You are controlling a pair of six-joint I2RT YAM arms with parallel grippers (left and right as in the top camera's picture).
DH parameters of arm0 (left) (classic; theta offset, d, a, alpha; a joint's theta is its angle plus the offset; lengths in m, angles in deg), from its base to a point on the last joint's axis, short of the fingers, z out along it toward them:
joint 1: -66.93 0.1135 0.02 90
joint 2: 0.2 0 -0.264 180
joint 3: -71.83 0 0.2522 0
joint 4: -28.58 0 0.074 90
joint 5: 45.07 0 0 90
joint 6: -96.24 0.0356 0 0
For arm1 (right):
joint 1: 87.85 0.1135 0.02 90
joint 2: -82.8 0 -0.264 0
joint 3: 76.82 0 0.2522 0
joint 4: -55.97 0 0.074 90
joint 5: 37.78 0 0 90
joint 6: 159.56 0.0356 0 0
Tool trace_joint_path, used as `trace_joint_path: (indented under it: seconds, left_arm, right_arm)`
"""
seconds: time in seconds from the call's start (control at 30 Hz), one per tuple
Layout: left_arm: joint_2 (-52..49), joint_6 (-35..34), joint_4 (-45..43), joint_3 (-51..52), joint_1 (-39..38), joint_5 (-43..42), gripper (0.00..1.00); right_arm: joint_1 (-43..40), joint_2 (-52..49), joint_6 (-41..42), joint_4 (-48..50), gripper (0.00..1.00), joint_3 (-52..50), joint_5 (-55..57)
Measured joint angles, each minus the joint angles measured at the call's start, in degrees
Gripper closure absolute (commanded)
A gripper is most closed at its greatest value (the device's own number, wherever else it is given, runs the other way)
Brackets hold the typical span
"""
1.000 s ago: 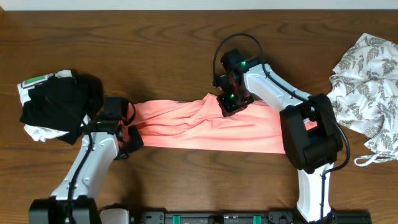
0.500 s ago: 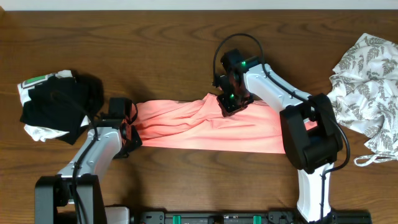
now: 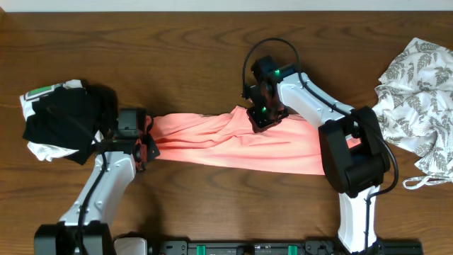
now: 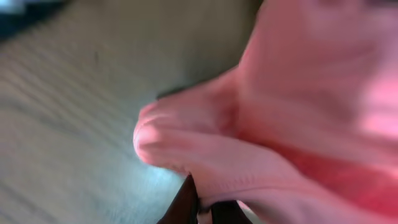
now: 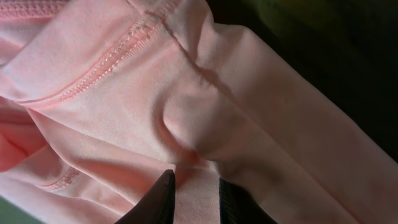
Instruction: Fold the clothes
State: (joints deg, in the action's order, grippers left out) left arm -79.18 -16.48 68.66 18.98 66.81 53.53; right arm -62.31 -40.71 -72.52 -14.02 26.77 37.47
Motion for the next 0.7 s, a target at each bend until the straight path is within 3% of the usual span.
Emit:
trace_joint_path:
  seconds: [0.27,0.47,0.57,0.7]
  left_arm:
    - [-4.0,0.0,-8.61,-0.02,0.0,0.46,0.94]
    - [-10.58,0.0,-9.62,-0.11,0.0,0.85,0.93]
    - [-10.64,0.09,-9.86,-0.17,0.0,0.87,0.74]
    - [-10.64,-0.04,-9.79,-0.17,0.07,1.44,0.71]
  right_arm:
    - [0.0,0.0,0.0,-0.04,0.77,0.0,0.0]
    - [0.0,0.0,-0.02,-0.39,0.77,0.0,0.02]
    - [0.0,0.0,-0.02,-0.59,0.77,0.0,0.02]
    - [0.0,0.0,-0.02,-0.98,0.77,0.0,0.02]
